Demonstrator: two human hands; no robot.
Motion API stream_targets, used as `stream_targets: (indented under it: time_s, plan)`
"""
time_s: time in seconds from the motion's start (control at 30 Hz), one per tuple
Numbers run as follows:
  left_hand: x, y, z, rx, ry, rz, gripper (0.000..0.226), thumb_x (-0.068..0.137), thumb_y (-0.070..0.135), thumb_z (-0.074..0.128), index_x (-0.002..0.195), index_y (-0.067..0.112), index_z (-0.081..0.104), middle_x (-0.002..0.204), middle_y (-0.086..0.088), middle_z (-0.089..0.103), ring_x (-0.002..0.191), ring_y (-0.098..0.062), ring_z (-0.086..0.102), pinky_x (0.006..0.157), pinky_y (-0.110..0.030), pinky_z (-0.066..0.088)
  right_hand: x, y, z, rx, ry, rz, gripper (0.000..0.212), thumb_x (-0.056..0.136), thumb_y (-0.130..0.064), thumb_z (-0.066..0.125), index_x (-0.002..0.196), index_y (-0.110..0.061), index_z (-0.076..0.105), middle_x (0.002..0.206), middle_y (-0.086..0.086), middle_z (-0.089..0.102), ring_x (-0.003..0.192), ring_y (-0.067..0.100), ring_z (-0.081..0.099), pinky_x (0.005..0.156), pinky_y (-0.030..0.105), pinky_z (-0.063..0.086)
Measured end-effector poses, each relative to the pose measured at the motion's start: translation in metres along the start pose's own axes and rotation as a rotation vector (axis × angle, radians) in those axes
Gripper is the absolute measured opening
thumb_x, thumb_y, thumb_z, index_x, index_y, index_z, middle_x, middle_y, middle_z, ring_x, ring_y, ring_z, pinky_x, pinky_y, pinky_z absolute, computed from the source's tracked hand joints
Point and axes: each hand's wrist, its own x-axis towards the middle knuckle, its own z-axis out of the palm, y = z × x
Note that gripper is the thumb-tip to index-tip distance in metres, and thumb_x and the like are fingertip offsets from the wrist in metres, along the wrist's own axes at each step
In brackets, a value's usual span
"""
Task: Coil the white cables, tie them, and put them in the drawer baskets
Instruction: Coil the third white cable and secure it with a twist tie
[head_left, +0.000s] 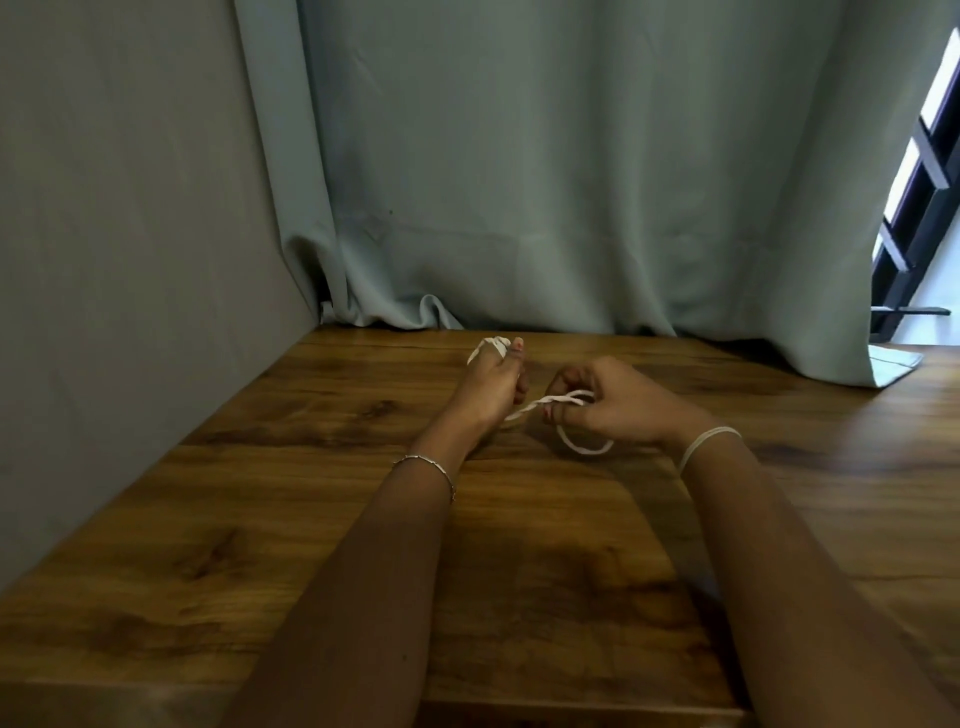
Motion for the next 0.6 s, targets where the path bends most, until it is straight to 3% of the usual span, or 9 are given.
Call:
stream_targets:
  time_s: [0.1, 0.17, 0.23, 0.33, 0.4, 0.43, 0.5, 0.57, 0.6]
  plan:
    - [-0.005, 0.002, 0.002, 0.126, -0.099, 0.021, 0.036, 0.105, 0.031, 0.034, 0.080, 0.012, 0.051, 0.070, -0.008, 0.053, 0.065, -0.020, 0.052, 0.067, -0.039, 0.046, 0.001, 0.006, -0.003, 0.005, 0.052, 0.057, 0.011, 0.085, -0.025, 0.069, 0.078, -0.017, 0.068, 0.074, 0.001, 0.070, 0.070, 0.013, 0.064, 0.067, 0.031, 0.050]
    - [-0.009, 0.003, 0.004, 0.193, -0.170, -0.013, 0.040, 0.103, 0.038, 0.034, 0.092, 0.005, 0.054, 0.080, -0.010, 0.057, 0.076, -0.023, 0.055, 0.078, -0.046, 0.050, 0.000, 0.008, -0.002, 0.276, -0.016, 0.144, 0.013, 0.086, -0.012, 0.065, 0.073, -0.011, 0.066, 0.068, 0.006, 0.068, 0.063, 0.016, 0.065, 0.062, 0.028, 0.052]
    - [-0.011, 0.005, 0.004, 0.224, -0.205, -0.044, 0.048, 0.102, 0.045, 0.033, 0.106, 0.002, 0.054, 0.079, -0.007, 0.056, 0.077, -0.021, 0.054, 0.075, -0.041, 0.047, -0.002, 0.012, -0.003, 0.628, -0.141, 0.270, 0.018, 0.089, -0.006, 0.058, 0.073, -0.005, 0.064, 0.066, 0.014, 0.067, 0.057, 0.023, 0.066, 0.056, 0.027, 0.055]
    - [-0.013, 0.007, 0.002, 0.215, -0.231, -0.027, 0.053, 0.099, 0.053, 0.032, 0.099, 0.005, 0.052, 0.074, -0.009, 0.051, 0.071, -0.020, 0.048, 0.069, -0.034, 0.040, -0.004, 0.020, -0.005, 0.898, -0.260, 0.365, 0.018, 0.093, -0.011, 0.051, 0.082, -0.001, 0.062, 0.068, 0.017, 0.066, 0.054, 0.024, 0.066, 0.052, 0.027, 0.056]
    - [-0.012, 0.007, 0.000, 0.223, -0.241, 0.047, 0.057, 0.097, 0.059, 0.034, 0.086, 0.006, 0.053, 0.070, -0.014, 0.048, 0.065, -0.022, 0.044, 0.064, -0.034, 0.038, -0.005, 0.025, -0.008, 1.034, -0.282, 0.360, 0.018, 0.088, -0.015, 0.056, 0.096, 0.001, 0.061, 0.074, 0.018, 0.067, 0.056, 0.023, 0.067, 0.054, 0.028, 0.057]
    - [-0.012, 0.006, 0.000, 0.224, -0.259, 0.077, 0.067, 0.094, 0.063, 0.036, 0.081, 0.000, 0.054, 0.068, -0.018, 0.050, 0.063, -0.024, 0.045, 0.063, -0.036, 0.040, -0.005, 0.027, -0.008, 1.112, -0.281, 0.333, 0.030, 0.081, -0.018, 0.064, 0.103, 0.001, 0.061, 0.079, 0.019, 0.067, 0.061, 0.024, 0.068, 0.058, 0.029, 0.058]
    - [-0.011, 0.005, 0.000, 0.216, -0.294, 0.083, 0.089, 0.083, 0.076, 0.040, 0.090, -0.011, 0.056, 0.079, -0.028, 0.062, 0.070, -0.032, 0.059, 0.070, -0.044, 0.050, -0.005, 0.033, -0.010, 1.264, -0.252, 0.255, 0.044, 0.072, -0.023, 0.071, 0.108, 0.001, 0.064, 0.091, 0.023, 0.067, 0.072, 0.029, 0.069, 0.067, 0.034, 0.060]
    - [-0.010, 0.004, -0.002, 0.231, -0.313, 0.056, 0.098, 0.070, 0.086, 0.043, 0.101, -0.005, 0.059, 0.090, -0.022, 0.067, 0.084, -0.032, 0.065, 0.079, -0.043, 0.053, -0.007, 0.036, -0.011, 1.359, -0.208, 0.190, 0.041, 0.079, -0.030, 0.060, 0.103, 0.002, 0.067, 0.096, 0.027, 0.067, 0.078, 0.034, 0.069, 0.072, 0.038, 0.060]
    - [-0.009, 0.004, -0.003, 0.245, -0.324, 0.047, 0.098, 0.066, 0.089, 0.045, 0.101, -0.001, 0.058, 0.086, -0.015, 0.067, 0.081, -0.027, 0.065, 0.076, -0.039, 0.052, -0.008, 0.036, -0.012, 1.396, -0.203, 0.184, 0.046, 0.082, -0.037, 0.054, 0.102, 0.002, 0.067, 0.097, 0.027, 0.067, 0.078, 0.035, 0.068, 0.070, 0.038, 0.059]
